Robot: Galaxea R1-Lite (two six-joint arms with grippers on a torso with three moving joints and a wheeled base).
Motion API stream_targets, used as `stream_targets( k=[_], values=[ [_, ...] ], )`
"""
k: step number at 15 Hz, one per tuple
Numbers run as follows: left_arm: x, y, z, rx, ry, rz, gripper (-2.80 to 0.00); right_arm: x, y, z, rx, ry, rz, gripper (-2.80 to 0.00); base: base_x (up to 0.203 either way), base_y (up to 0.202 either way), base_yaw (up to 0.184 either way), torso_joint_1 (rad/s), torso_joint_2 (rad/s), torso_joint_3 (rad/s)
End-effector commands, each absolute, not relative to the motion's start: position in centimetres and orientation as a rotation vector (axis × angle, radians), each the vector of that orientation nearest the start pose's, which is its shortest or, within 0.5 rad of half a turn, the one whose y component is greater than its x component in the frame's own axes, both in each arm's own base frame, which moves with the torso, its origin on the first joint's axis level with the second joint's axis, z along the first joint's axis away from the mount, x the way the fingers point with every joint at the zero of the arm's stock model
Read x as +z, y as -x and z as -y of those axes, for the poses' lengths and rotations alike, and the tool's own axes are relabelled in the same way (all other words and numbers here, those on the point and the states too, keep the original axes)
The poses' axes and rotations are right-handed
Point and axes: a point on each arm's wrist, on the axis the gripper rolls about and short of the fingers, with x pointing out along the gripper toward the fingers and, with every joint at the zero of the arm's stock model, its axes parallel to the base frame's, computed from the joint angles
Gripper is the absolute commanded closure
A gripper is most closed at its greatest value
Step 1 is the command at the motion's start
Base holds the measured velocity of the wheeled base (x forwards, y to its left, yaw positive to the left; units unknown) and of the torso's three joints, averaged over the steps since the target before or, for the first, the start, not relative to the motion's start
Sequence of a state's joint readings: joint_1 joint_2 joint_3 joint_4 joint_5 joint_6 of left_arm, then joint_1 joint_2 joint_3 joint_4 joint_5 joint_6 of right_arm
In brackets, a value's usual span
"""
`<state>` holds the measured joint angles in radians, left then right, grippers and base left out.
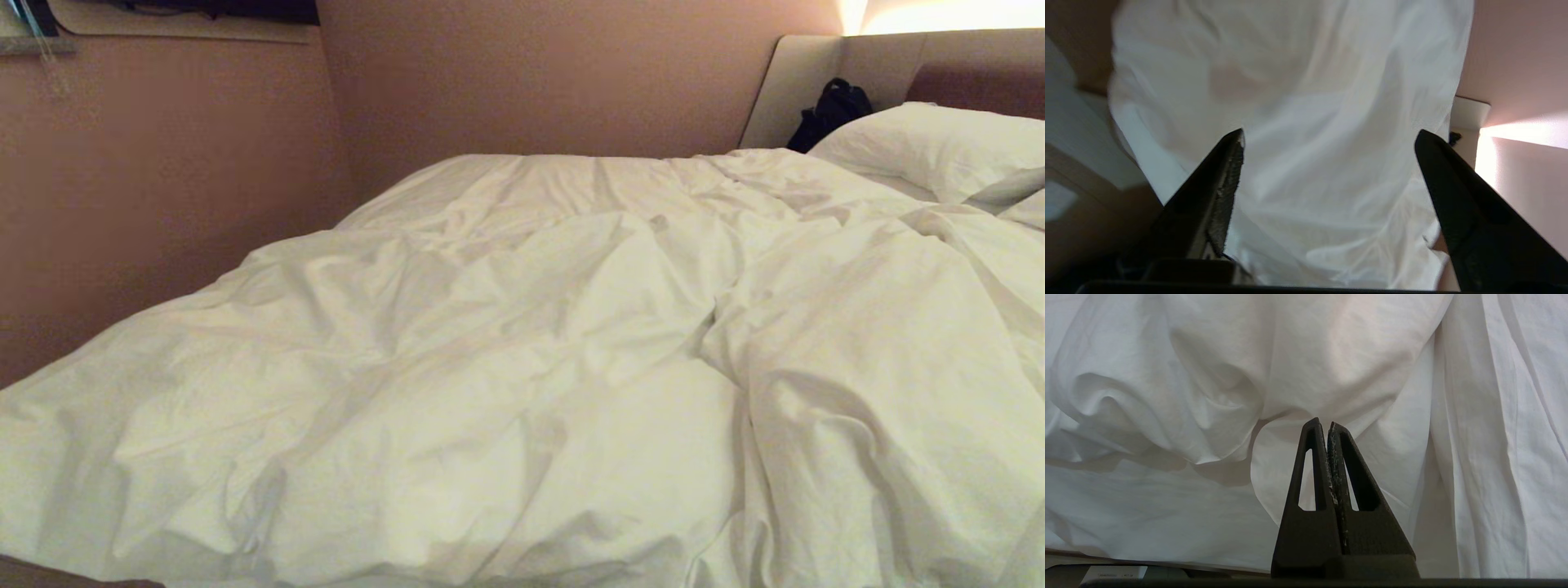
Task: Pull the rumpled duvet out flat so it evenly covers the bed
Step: Flatten the corners of the folded blanket
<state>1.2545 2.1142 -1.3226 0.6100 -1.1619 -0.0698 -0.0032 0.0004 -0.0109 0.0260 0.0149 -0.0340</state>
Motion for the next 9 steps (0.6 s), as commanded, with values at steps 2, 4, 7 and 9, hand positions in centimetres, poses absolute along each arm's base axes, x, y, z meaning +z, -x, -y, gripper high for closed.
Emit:
stream_targets(
  k=[2,4,7,9],
  values=[
    [9.5,-13.2,-34.1,0.112,1.347,-0.495,-2.80,7.6,2.4,0.0,0.013,0.035,-0.015,0.00,0.000,0.000,0.000,0.000,0.00,0.000],
    [8.9,-13.7,-35.8,0.123,1.299,-0.500,-2.80,7.6,2.4,0.0,0.013,0.034,-0.015,0.00,0.000,0.000,0.000,0.000,0.00,0.000],
    [6.7,-14.5,-37.0,0.109,1.205,-0.539,-2.80,7.6,2.4,0.0,0.013,0.034,-0.015,0.00,0.000,0.000,0.000,0.000,0.00,0.000],
    [6.5,-15.8,-37.1,0.080,1.143,-0.560,-2.80,7.6,2.4,0.0,0.013,0.034,-0.015,0.00,0.000,0.000,0.000,0.000,0.00,0.000]
  ],
)
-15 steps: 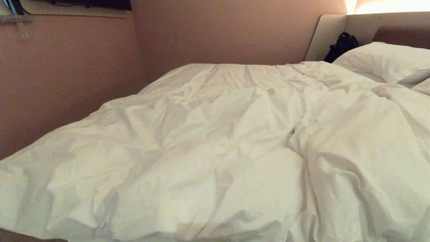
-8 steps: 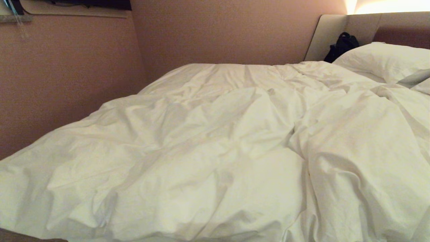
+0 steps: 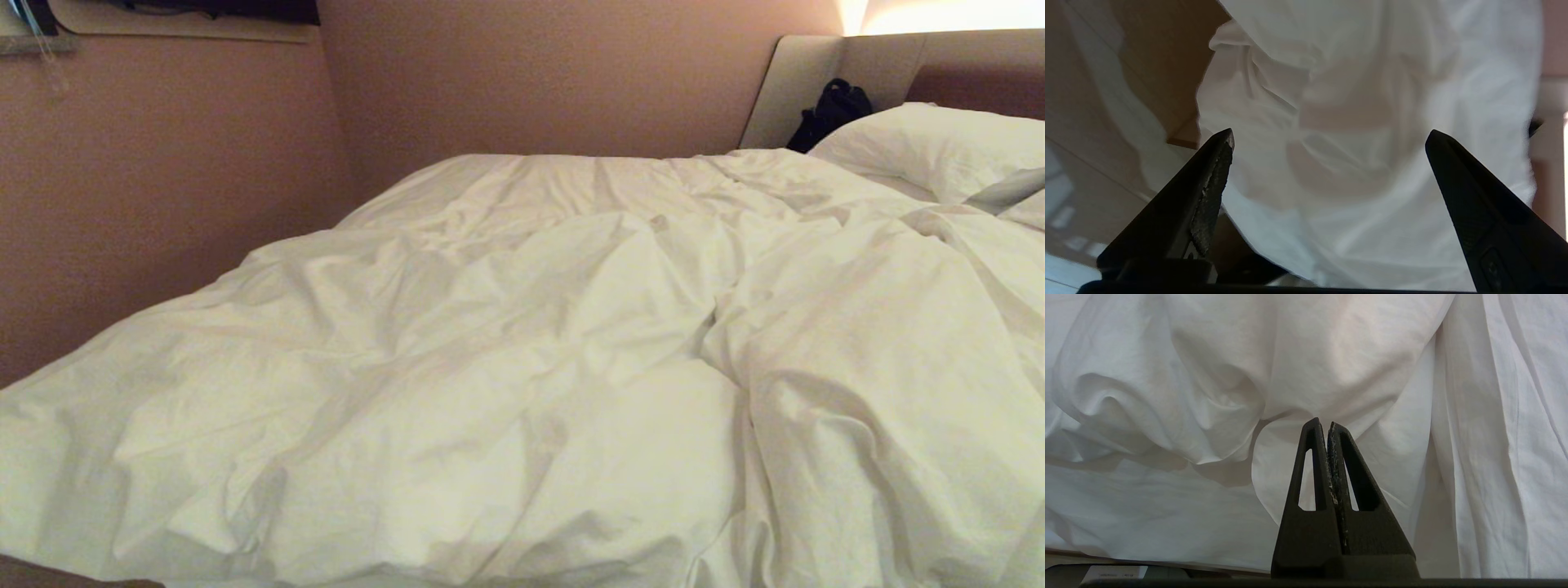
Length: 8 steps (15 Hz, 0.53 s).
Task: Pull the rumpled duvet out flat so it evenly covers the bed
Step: Flatten the corners of the folded blanket
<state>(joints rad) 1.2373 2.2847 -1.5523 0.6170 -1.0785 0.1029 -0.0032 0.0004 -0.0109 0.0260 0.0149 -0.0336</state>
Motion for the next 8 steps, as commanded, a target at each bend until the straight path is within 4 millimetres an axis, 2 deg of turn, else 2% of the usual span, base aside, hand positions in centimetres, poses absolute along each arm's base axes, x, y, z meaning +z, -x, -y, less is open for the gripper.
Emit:
stream_targets(
  k=[1,8],
  values=[
    [6.5,-16.3,-37.1,0.071,1.132,-0.564,-2.80,7.6,2.4,0.0,0.013,0.035,-0.015,0.00,0.000,0.000,0.000,0.000,0.00,0.000],
    [7.4,-17.2,-36.7,0.045,1.112,-0.560,-2.80,7.6,2.4,0.0,0.013,0.034,-0.015,0.00,0.000,0.000,0.000,0.000,0.00,0.000]
  ],
)
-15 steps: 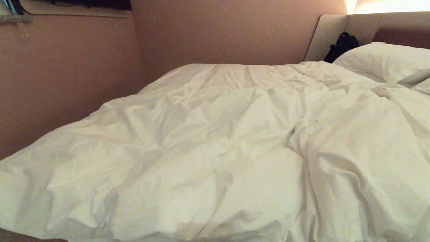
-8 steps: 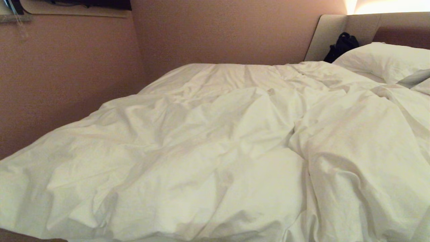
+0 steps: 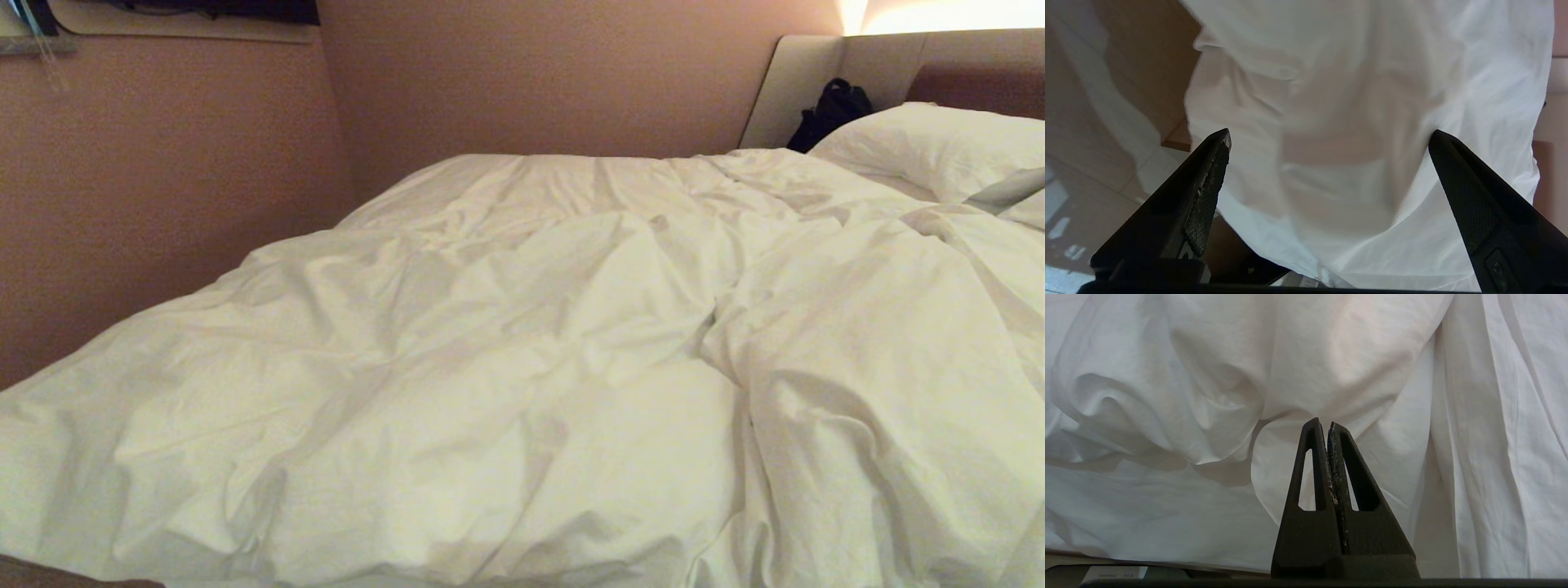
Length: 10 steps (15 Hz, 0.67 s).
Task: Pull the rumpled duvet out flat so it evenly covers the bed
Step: Flatten the corners of the folded blanket
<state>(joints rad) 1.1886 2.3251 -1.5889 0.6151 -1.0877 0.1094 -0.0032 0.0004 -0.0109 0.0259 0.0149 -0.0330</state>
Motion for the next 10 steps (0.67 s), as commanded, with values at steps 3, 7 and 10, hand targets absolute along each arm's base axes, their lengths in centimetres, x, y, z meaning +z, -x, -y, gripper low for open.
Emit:
stream_targets(
  k=[3,7,10],
  values=[
    [8.2,-18.6,-35.8,0.013,1.105,-0.574,-2.80,7.6,2.4,0.0,0.013,0.034,-0.015,0.00,0.000,0.000,0.000,0.000,0.00,0.000],
    [7.8,-19.8,-35.5,-0.011,1.098,-0.588,-2.80,7.6,2.4,0.0,0.013,0.034,-0.015,0.00,0.000,0.000,0.000,0.000,0.00,0.000],
    [7.5,-20.3,-35.7,-0.017,1.093,-0.590,-2.80,7.6,2.4,0.0,0.013,0.034,-0.015,0.00,0.000,0.000,0.000,0.000,0.00,0.000]
  ],
)
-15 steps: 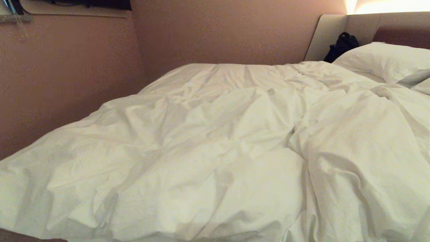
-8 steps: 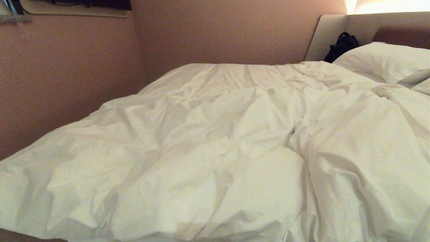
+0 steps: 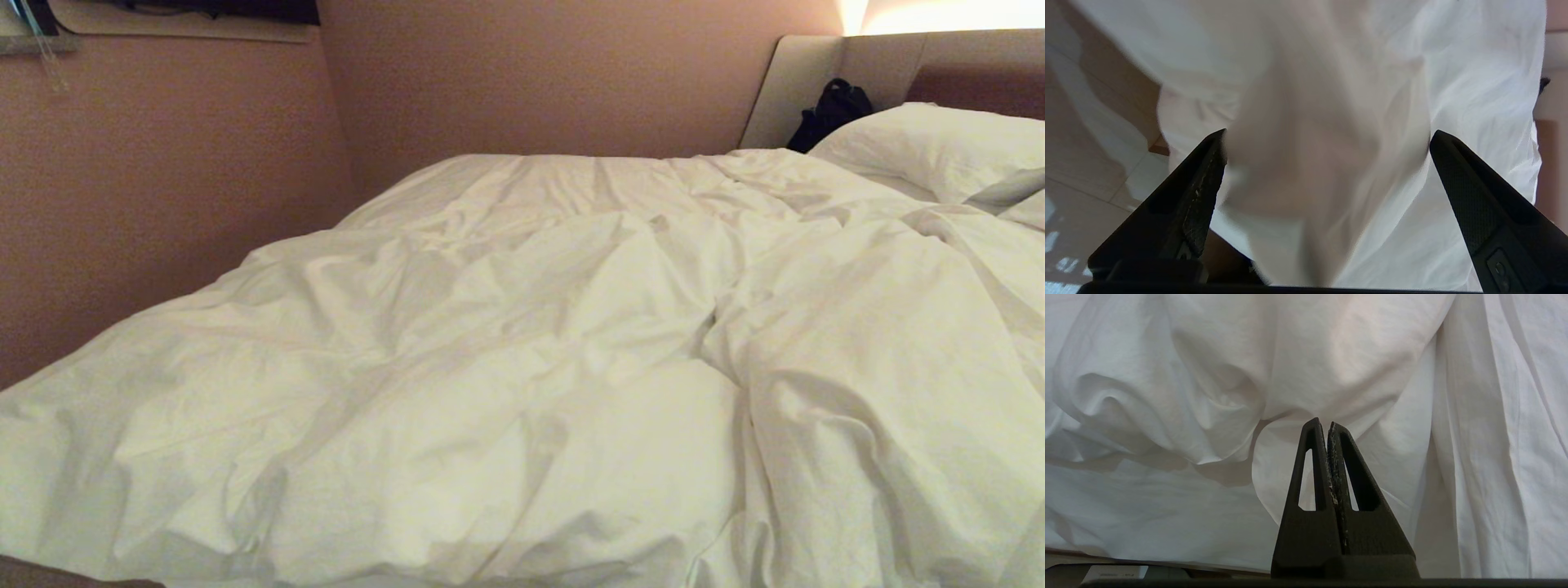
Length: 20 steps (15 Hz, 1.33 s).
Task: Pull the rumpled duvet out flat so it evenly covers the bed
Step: Flatten the corners of the folded blanket
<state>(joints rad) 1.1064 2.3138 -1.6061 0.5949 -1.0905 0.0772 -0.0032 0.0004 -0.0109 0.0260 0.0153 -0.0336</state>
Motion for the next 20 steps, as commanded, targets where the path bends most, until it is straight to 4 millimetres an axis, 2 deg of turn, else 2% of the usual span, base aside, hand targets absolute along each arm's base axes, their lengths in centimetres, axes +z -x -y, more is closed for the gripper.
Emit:
stream_targets(
  k=[1,5,6,14,17,20],
  values=[
    [7.2,-20.3,-35.7,-0.018,1.097,-0.592,-2.80,7.6,2.4,0.0,0.013,0.034,-0.015,0.00,0.000,0.000,0.000,0.000,0.00,0.000],
    [6.9,-20.9,-35.2,-0.036,1.108,-0.608,-2.80,7.6,2.4,0.0,0.013,0.034,-0.015,0.00,0.000,0.000,0.000,0.000,0.00,0.000],
    [7.0,-20.9,-35.2,-0.038,1.106,-0.607,0.00,7.6,2.4,0.0,0.013,0.034,-0.015,0.00,0.000,0.000,0.000,0.000,0.00,0.000],
    [7.6,-20.8,-35.0,-0.068,1.112,-0.580,0.00,7.6,2.4,0.0,0.013,0.034,-0.015,0.00,0.000,0.000,0.000,0.000,0.00,0.000],
    [10.6,-20.4,-34.1,-0.081,1.071,-0.548,0.00,7.6,2.4,0.0,0.013,0.034,-0.015,0.00,0.000,0.000,0.000,0.000,0.00,0.000],
    [15.0,-20.3,-32.0,-0.139,1.022,-0.506,0.00,7.6,2.4,0.0,0.013,0.034,-0.015,0.00,0.000,0.000,0.000,0.000,0.00,0.000]
  ],
)
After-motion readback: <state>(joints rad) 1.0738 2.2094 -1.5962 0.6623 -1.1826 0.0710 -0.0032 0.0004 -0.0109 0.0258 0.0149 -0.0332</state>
